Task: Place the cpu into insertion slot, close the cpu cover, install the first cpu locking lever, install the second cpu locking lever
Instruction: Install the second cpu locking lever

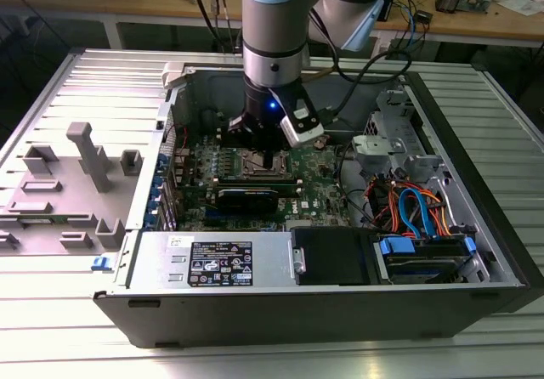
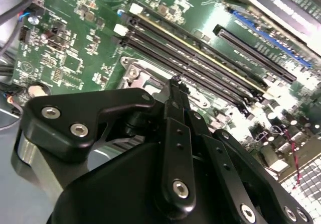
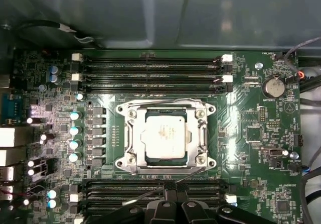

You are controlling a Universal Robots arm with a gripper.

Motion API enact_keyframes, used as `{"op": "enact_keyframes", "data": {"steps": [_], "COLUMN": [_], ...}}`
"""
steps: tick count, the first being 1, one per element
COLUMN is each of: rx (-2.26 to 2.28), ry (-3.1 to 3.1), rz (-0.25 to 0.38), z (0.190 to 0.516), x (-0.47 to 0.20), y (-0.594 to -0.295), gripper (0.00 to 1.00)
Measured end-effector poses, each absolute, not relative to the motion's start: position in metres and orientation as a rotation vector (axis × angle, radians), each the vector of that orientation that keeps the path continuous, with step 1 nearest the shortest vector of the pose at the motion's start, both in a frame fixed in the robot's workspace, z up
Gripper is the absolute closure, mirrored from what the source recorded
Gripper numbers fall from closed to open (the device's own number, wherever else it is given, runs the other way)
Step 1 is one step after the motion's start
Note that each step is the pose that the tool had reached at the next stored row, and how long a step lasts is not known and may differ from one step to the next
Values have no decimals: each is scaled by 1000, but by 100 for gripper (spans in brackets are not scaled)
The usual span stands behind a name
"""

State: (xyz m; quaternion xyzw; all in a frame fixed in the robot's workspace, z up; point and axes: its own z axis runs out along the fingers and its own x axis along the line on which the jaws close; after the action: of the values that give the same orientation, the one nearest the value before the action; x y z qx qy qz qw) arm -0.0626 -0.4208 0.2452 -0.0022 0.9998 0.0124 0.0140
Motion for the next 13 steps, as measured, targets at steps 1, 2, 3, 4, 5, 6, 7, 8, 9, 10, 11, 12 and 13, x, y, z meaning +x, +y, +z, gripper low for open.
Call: {"op": "enact_keyframes", "data": {"steps": [1,2,3,4,5,6,7,8,9,10,11,12,13], "rx": [-7,-7,-7,-7,-6,-6,-6,-6,-6,-6,-6,-6,-5], "ry": [3113,3113,3113,3113,3113,3113,3113,3113,3113,3113,3113,3113,3113], "rz": [39,39,39,39,39,39,39,39,39,39,39,39,39], "z": [245,245,245,245,245,245,245,245,245,245,245,245,245], "x": [-64,-64,-64,-64,-64,-64,-64,-64,-64,-64,-64,-64,-64], "y": [-422,-422,-422,-422,-422,-422,-422,-422,-422,-422,-422,-422,-422], "gripper": [89,89,89,89,89,89,89,89,89,89,89,89,89]}}
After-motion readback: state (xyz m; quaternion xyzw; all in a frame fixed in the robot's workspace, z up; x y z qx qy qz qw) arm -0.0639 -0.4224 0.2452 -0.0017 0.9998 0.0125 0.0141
